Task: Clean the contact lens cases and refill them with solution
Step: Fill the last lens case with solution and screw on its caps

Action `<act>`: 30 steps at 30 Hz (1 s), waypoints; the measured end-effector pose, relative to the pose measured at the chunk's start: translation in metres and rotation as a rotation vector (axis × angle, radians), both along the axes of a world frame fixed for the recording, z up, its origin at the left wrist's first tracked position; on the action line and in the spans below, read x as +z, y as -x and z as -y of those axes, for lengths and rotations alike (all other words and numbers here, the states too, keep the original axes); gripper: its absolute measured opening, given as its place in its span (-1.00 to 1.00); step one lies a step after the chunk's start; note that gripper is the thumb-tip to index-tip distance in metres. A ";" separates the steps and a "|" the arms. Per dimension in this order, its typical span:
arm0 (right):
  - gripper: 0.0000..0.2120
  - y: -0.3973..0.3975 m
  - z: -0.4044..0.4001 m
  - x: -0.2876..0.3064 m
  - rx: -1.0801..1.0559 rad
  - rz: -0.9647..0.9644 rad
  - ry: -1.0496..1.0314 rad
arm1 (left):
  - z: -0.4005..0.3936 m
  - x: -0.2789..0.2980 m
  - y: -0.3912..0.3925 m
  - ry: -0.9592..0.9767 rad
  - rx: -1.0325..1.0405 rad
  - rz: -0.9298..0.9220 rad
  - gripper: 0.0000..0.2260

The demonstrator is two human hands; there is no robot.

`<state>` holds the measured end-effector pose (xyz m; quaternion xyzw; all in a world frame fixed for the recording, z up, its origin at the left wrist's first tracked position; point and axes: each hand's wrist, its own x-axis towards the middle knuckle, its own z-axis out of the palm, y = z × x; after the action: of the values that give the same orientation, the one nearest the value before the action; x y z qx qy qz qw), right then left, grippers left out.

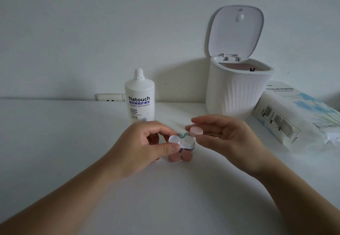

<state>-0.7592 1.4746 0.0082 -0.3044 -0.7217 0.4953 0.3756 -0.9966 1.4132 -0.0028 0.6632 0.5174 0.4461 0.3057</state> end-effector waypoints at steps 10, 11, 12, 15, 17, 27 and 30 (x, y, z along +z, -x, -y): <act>-0.69 0.002 0.005 0.001 0.065 0.192 -0.130 | -0.001 0.000 -0.001 0.001 -0.009 -0.015 -0.72; -0.69 0.003 0.006 0.001 0.062 0.206 -0.146 | -0.001 0.000 -0.001 -0.001 -0.018 -0.018 -0.74; -0.71 0.003 0.006 0.002 0.059 0.222 -0.166 | -0.001 0.000 -0.001 -0.004 -0.030 -0.022 -0.76; -0.75 0.003 0.007 0.003 0.059 0.253 -0.209 | 0.000 -0.001 -0.002 -0.012 -0.050 -0.033 -0.77; -0.79 0.003 0.008 0.003 0.061 0.256 -0.218 | 0.000 -0.001 -0.003 -0.016 -0.049 -0.028 -0.77; -0.70 0.005 0.007 -0.001 -0.038 0.298 -0.305 | 0.000 -0.001 -0.007 -0.054 -0.060 -0.045 -0.76; -0.53 0.005 0.008 -0.001 -0.033 0.311 -0.292 | 0.000 -0.002 -0.007 -0.050 -0.055 -0.031 -0.76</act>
<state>-0.7640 1.4666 0.0075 -0.3313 -0.8300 0.3262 0.3080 -0.9894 1.4129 -0.0044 0.6915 0.4924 0.4398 0.2932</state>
